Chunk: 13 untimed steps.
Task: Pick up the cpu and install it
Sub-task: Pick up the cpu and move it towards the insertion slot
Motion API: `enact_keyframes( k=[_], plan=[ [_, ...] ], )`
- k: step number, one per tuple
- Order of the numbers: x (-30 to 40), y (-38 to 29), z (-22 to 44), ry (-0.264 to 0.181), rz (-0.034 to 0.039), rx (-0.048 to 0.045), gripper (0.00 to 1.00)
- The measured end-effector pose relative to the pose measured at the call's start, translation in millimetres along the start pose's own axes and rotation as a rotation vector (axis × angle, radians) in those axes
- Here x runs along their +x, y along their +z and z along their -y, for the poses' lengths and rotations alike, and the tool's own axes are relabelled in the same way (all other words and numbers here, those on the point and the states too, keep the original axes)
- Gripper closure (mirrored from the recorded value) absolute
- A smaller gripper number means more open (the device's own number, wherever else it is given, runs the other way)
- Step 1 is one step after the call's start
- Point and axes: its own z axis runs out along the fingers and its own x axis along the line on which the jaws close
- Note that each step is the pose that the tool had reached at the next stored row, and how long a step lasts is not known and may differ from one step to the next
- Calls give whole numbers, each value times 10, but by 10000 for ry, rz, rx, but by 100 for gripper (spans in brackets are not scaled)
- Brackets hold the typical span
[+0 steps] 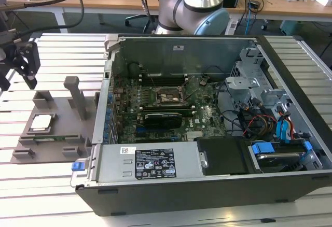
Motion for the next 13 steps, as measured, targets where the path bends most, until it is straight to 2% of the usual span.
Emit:
enact_keyframes(
  k=[13],
  plan=[
    [5,177,-2,0,0,0,40]
  ],
)
